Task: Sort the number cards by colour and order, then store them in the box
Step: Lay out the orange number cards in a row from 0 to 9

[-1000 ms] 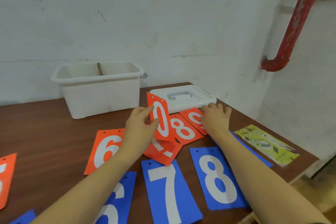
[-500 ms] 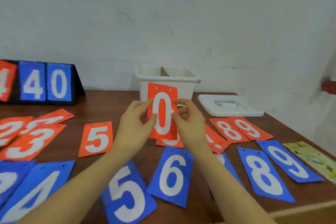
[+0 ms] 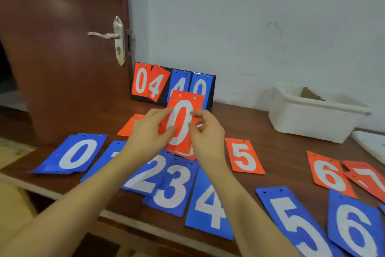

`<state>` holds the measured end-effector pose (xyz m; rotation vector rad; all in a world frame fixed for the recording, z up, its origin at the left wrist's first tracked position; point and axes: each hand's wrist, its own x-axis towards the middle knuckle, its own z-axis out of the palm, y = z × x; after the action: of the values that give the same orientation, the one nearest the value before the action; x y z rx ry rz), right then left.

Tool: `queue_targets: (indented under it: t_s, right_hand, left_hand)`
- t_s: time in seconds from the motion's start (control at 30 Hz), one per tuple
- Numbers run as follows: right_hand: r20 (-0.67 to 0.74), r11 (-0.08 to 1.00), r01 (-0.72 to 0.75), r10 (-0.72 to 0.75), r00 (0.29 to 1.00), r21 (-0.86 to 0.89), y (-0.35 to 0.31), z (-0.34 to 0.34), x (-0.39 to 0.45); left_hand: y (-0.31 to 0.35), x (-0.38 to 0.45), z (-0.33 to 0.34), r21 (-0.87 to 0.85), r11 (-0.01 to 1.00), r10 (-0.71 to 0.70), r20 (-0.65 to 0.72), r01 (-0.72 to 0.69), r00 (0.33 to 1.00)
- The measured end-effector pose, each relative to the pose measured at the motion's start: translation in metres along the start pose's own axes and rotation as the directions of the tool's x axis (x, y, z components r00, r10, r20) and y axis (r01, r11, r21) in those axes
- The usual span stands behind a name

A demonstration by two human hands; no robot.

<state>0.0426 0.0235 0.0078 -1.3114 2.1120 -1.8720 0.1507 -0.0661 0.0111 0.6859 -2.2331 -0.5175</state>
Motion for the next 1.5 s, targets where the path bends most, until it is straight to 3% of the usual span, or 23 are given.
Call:
queue_targets:
  t_s: [0.2, 0.33, 0.47, 0.53, 0.6, 0.73, 0.8, 1.0, 1.13, 1.23, 1.3, 1.4, 1.43, 1.5]
  right_hand:
    - [0.234, 0.997, 0.012, 0.007, 0.972, -0.078, 0.001, 0.076, 0.025]
    - [0.408, 0.966, 0.074, 0.035, 0.912, -0.247, 0.012, 0.130, 0.049]
    - [0.555, 0.801, 0.230, 0.147, 0.819, -0.552, 0.026, 0.168, 0.065]
    - [0.596, 0.693, 0.334, 0.171, 0.784, -0.638, 0.030, 0.178, 0.065]
    - [0.616, 0.653, 0.370, 0.190, 0.765, -0.661, 0.035, 0.183, 0.065]
    - [0.603, 0.682, 0.324, 0.214, 0.769, -0.656, 0.037, 0.185, 0.070]
    - [0.596, 0.702, 0.317, 0.189, 0.781, -0.638, 0.037, 0.182, 0.071]
    - [0.397, 0.761, 0.234, 0.033, 0.917, -0.605, 0.036, 0.137, 0.073]
    - [0.307, 0.731, 0.132, 0.110, 0.945, -0.669, 0.057, 0.089, 0.080]
    - [0.261, 0.664, 0.004, 0.288, 0.921, -0.748, 0.077, 0.060, 0.090]
    - [0.296, 0.603, 0.007, 0.382, 0.875, -0.798, 0.089, 0.047, 0.095]
    - [0.265, 0.568, 0.002, 0.380, 0.886, -0.823, 0.102, 0.028, 0.105]
    - [0.235, 0.556, -0.014, 0.373, 0.897, -0.831, 0.105, 0.022, 0.108]
    - [0.186, 0.520, -0.031, 0.361, 0.914, -0.854, 0.110, 0.011, 0.114]
  left_hand:
    - [-0.079, 0.016, -0.032, -0.068, 0.986, -0.152, 0.028, 0.153, 0.988]
    - [-0.134, 0.039, -0.049, -0.002, 0.979, -0.206, -0.030, 0.206, 0.978]
    - [-0.182, 0.057, -0.059, 0.108, 0.961, -0.258, 0.001, 0.256, 0.966]
    - [-0.204, 0.063, -0.061, 0.182, 0.951, -0.261, 0.031, 0.251, 0.965]
    - [-0.222, 0.067, -0.061, 0.284, 0.925, -0.288, 0.094, 0.251, 0.953]
    - [-0.237, 0.068, -0.061, 0.485, 0.836, -0.406, 0.228, 0.258, 0.885]
    - [-0.234, 0.068, -0.060, 0.481, 0.841, -0.387, 0.212, 0.249, 0.897]
    - [-0.185, 0.071, -0.051, 0.448, 0.893, -0.130, 0.142, 0.054, 0.981]
    - [-0.137, 0.073, -0.019, 0.356, 0.931, -0.001, 0.227, -0.082, 0.974]
    - [-0.107, 0.073, 0.015, 0.278, 0.950, 0.050, 0.321, -0.144, 0.946]
    - [-0.093, 0.071, 0.035, 0.194, 0.962, 0.095, 0.428, -0.194, 0.899]
    - [-0.081, 0.067, 0.059, 0.125, 0.942, 0.167, 0.632, -0.312, 0.757]
    - [-0.080, 0.067, 0.064, 0.145, 0.930, 0.165, 0.656, -0.338, 0.737]
    - [-0.081, 0.070, 0.068, 0.220, 0.919, 0.118, 0.638, -0.327, 0.761]
